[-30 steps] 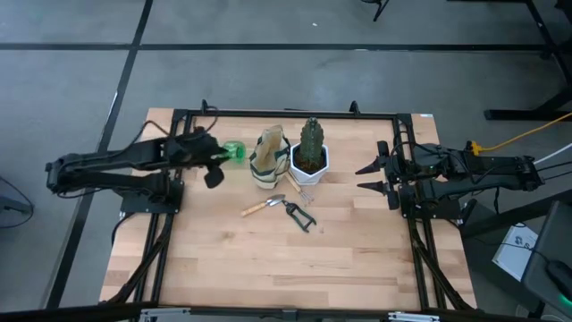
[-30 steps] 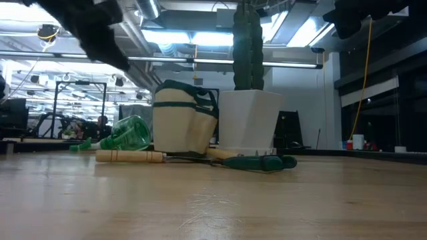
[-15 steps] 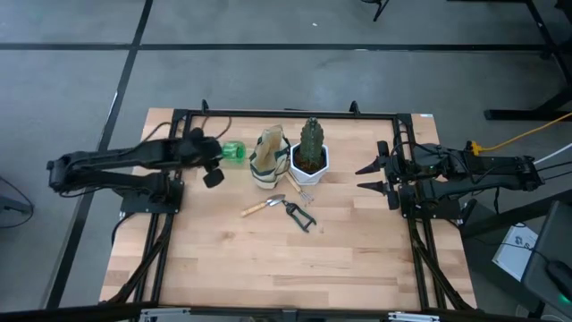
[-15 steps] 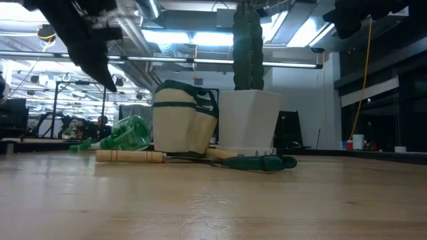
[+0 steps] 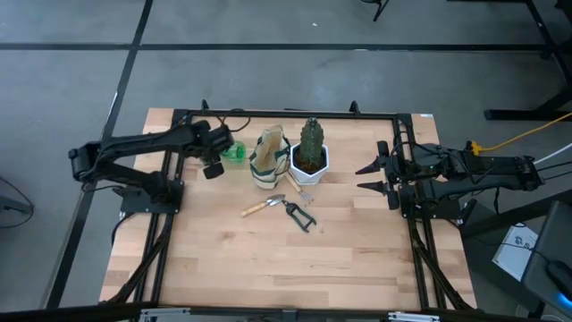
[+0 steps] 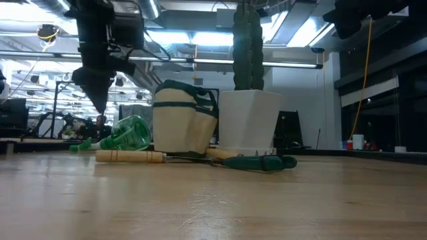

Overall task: Pick & Place Garden tools in Gardening bag
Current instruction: Put the green spray bottle into the gardening bag

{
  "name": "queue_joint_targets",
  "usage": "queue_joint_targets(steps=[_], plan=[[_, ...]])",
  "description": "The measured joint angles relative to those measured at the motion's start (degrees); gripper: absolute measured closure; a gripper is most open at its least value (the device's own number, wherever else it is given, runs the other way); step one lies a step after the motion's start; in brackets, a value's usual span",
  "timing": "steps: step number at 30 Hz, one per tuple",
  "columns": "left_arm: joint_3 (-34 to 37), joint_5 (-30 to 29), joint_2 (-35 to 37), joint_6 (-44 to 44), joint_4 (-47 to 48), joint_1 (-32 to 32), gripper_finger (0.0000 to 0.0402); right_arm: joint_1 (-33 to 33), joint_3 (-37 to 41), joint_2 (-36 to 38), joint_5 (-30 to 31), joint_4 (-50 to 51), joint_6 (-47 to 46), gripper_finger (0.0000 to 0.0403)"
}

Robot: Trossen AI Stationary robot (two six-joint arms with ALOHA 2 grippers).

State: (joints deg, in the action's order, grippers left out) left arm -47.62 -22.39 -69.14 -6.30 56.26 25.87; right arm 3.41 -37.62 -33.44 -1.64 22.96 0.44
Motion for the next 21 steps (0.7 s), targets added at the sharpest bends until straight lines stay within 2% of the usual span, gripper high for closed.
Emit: queue_joint_targets(steps=[7,12,16,21], plan=[[0.09,1.99,-5.89,-3.93,-1.44,3.82,0.0201,0.01,0.0,0.01,0.0,-0.01,0.01,0.0231],[0.11,3.98,-10.0,-10.06,-7.68,5.2,0.0184,-0.01,-0.01,-0.01,-0.01,-0.02,-0.01,0.0231],[0.11,1.25,-13.14,-13.14,-11.62,5.6,0.018,-0.01,0.0,-0.01,0.0,-0.01,0.01,0.0231],[0.13,-1.79,-15.85,-13.12,-11.54,5.89,0.018,-0.01,0.01,-0.01,-0.01,0.0,-0.01,0.0231]])
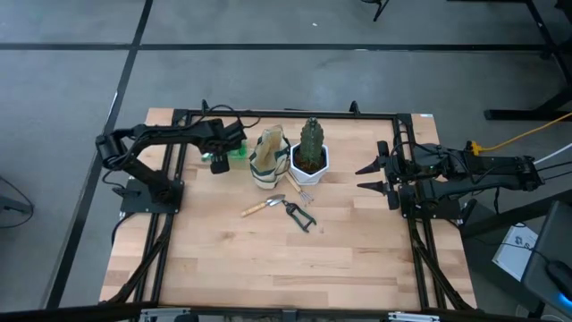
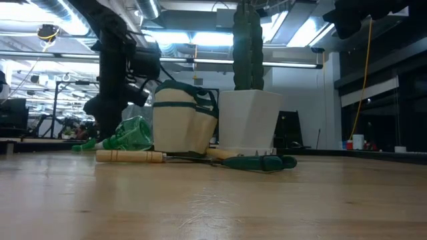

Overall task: Pick & Place Garden tools in Gardening bag
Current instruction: Put the green spray bottle into the gardening bag

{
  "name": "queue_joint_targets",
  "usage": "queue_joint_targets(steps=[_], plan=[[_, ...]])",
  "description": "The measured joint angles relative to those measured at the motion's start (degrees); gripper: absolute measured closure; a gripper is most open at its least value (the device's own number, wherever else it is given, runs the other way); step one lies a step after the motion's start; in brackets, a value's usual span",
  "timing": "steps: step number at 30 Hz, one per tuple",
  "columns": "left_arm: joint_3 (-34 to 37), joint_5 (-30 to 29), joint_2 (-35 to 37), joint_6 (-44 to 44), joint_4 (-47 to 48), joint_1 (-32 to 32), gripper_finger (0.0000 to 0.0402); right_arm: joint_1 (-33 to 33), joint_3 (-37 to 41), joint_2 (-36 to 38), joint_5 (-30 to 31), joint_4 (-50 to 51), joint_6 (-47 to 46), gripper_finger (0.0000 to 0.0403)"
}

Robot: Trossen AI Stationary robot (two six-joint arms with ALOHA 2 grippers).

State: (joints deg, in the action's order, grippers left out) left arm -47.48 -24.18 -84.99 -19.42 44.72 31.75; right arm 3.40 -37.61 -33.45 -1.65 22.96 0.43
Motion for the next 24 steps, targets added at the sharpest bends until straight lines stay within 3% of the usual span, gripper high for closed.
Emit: queue_joint_targets(steps=[7,13,24], plan=[[0.04,2.6,-1.77,-3.51,-6.46,1.91,0.018,0.0,0.0,0.01,0.01,0.0,0.02,0.0231],[0.04,9.55,-4.19,-5.79,-11.66,5.62,0.018,0.02,0.0,0.0,0.0,0.0,0.0,0.0231],[-0.22,16.65,-9.23,-3.34,-14.53,9.73,0.018,0.01,-0.01,0.0,0.01,0.0,0.0,0.0231]])
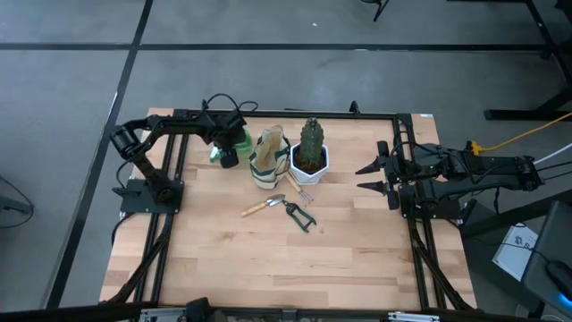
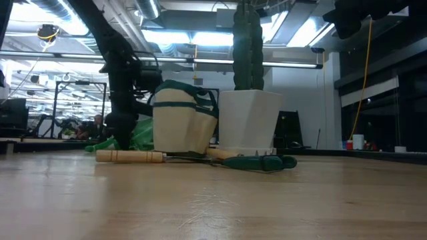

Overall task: Pick & Place Garden tools in Gardening bag
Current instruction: Put the green spray bottle into the gardening bag

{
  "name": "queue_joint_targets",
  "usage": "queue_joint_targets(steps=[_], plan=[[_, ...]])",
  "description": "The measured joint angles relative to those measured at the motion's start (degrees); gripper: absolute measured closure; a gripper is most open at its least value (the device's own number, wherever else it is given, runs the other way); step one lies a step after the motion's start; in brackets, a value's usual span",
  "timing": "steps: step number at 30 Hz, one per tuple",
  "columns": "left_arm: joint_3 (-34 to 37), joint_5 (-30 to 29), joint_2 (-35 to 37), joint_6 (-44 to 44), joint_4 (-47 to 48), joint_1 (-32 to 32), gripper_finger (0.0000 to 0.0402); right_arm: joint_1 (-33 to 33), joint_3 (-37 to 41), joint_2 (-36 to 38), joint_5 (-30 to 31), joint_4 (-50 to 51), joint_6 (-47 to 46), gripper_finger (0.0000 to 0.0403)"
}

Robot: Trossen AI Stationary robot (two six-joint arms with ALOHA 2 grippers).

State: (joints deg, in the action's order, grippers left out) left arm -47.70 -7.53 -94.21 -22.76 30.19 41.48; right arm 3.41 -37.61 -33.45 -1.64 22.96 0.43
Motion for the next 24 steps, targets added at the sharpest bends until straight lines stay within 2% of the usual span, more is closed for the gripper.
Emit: queue_joint_targets(steps=[5,11,19,24], plan=[[0.04,0.19,-0.13,2.45,0.18,0.01,0.0194,0.01,-0.01,0.0,0.01,-0.01,0.0,0.0231],[0.41,-0.07,1.82,4.56,0.62,0.01,0.0254,0.01,0.01,0.0,0.01,0.0,0.02,0.0231],[0.7,-0.53,4.79,4.61,0.84,0.23,0.0254,0.0,-0.01,0.01,0.01,-0.02,0.02,0.0231],[0.7,-3.85,7.84,4.96,0.75,0.28,0.025,0.01,-0.01,0.0,0.01,0.0,0.02,0.0231]])
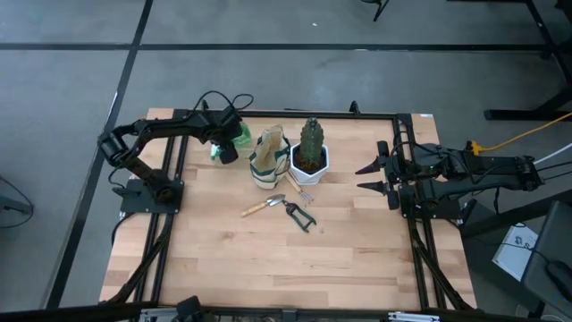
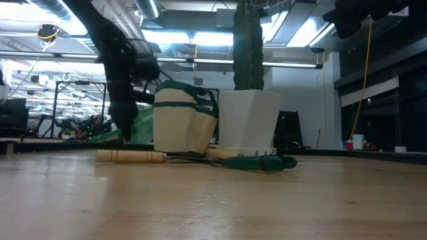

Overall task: Pick & Place Garden tools in Gardening bag
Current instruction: Put the green spray bottle into the gardening bag

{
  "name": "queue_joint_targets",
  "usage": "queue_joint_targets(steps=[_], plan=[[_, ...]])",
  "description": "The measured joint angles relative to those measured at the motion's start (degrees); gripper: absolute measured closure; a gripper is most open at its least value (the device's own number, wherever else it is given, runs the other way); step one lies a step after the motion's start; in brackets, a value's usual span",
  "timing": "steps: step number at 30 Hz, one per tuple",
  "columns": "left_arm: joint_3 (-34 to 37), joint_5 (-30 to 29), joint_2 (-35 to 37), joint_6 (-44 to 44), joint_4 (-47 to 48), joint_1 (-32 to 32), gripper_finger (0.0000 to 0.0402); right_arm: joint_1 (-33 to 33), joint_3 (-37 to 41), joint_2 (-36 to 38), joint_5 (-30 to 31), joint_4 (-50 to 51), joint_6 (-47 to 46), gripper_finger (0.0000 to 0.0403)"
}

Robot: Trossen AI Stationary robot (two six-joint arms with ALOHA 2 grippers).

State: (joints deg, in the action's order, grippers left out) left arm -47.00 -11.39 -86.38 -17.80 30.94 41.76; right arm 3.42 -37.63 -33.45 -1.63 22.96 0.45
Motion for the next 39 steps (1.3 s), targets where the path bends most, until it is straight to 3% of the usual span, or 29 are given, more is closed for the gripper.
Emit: queue_joint_targets(steps=[10,22,29,39], plan=[[0.0,0.39,12.91,3.82,-5.81,0.0,0.025,0.0,0.0,0.02,-0.02,0.0,-0.02,0.0231],[-0.02,14.02,29.76,9.62,-12.8,-3.48,0.0246,-0.02,0.02,0.01,0.0,-0.01,-0.01,0.0231],[-0.04,14.31,34.33,11.44,-13.21,-10.11,0.0252,0.0,0.0,0.0,0.0,-0.02,-0.02,0.0231],[-0.04,13.98,33.32,15.41,-16.23,-24.77,0.0249,-0.02,0.01,0.01,-0.01,0.0,-0.01,0.0231]])
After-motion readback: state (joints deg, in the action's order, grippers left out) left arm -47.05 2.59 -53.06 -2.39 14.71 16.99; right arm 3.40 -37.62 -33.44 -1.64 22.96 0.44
